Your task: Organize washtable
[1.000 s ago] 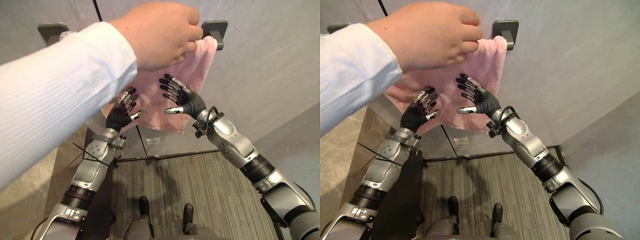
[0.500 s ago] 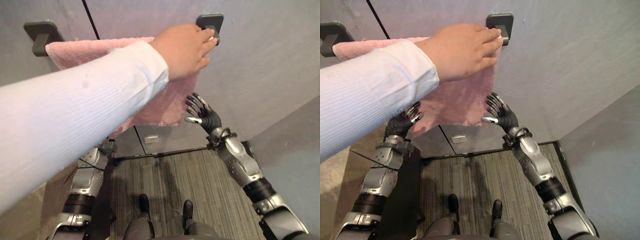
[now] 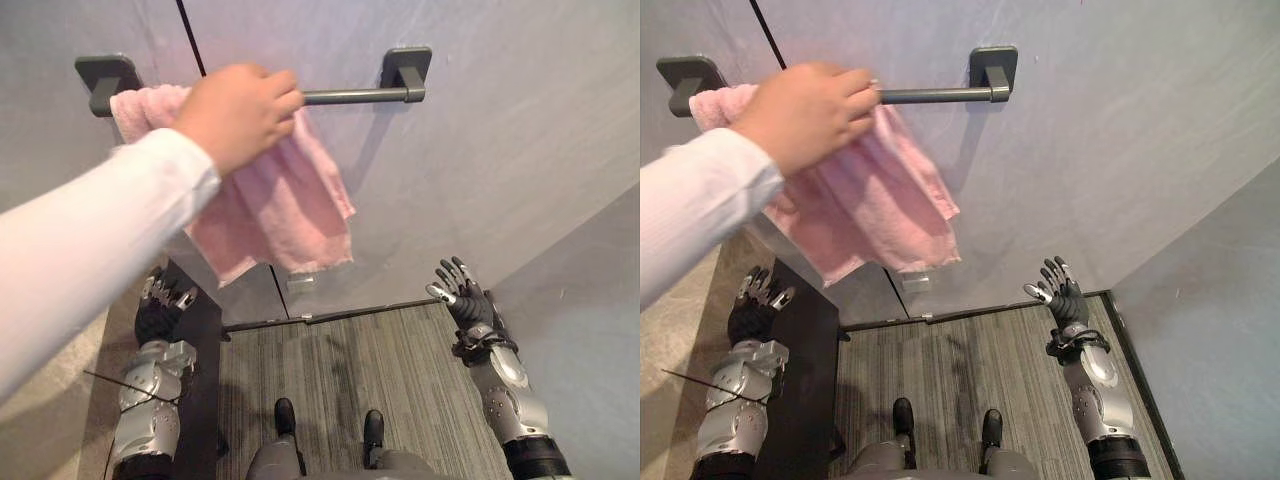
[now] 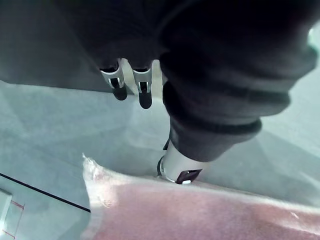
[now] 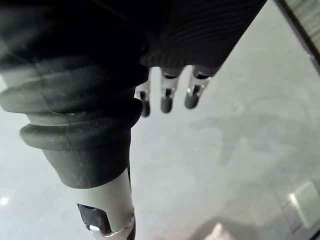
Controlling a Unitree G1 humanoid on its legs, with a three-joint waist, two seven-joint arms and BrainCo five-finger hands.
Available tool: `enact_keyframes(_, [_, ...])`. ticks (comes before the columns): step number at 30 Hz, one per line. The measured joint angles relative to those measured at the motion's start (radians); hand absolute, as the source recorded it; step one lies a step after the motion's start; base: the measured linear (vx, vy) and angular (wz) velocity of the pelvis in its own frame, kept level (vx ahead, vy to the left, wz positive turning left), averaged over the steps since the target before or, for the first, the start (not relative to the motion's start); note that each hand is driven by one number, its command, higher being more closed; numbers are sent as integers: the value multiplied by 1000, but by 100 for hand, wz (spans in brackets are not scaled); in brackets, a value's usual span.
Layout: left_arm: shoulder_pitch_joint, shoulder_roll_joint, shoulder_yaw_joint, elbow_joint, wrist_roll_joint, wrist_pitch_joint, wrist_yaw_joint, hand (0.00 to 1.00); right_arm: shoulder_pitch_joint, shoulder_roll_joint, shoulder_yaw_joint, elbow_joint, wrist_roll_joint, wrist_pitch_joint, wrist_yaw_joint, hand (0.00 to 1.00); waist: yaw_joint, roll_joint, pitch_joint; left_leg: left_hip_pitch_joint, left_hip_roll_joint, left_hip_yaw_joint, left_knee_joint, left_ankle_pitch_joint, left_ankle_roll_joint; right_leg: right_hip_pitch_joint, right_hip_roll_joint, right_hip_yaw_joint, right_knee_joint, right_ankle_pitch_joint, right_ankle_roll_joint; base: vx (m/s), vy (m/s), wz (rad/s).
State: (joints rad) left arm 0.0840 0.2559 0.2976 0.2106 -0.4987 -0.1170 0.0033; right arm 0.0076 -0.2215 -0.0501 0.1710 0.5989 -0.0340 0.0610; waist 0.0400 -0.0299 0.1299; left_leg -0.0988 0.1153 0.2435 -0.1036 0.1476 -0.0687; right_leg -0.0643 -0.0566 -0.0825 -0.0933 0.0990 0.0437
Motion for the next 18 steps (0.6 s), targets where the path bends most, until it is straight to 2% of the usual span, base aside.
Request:
enact_keyframes(7, [62, -69, 40, 14, 3, 4, 1, 0, 65, 71, -98, -1, -17, 1, -31, 0, -5, 2, -32, 23, -6, -6, 0, -7, -7, 27, 1, -6, -4, -6, 4, 13, 1, 2])
enact_keyframes(9, [84, -93, 51, 15, 3, 6, 1, 0, 89, 92, -123, -1, -19, 1, -40, 0, -17, 3, -38, 30, -7, -12, 0, -8, -8, 36, -1, -13, -4, -12, -2, 8, 0, 10])
enact_keyframes(10, [98, -98, 54, 16, 3, 12, 1, 0, 95, 101, -128, -1, -19, 1, -41, 0, -27, 6, -40, 32, -8, -18, 0, -8, -8, 42, -1, -22, -4, -13, -1, 6, -1, 10])
enact_keyframes(18, [122, -148, 60, 15, 14, 24, 0, 0, 135, 148, -204, -1, -16, 1, -73, 0, -29, 34, -84, 38, -16, -20, 0, -9, -7, 49, -9, -27, -4, -16, 2, 0, 0, 1])
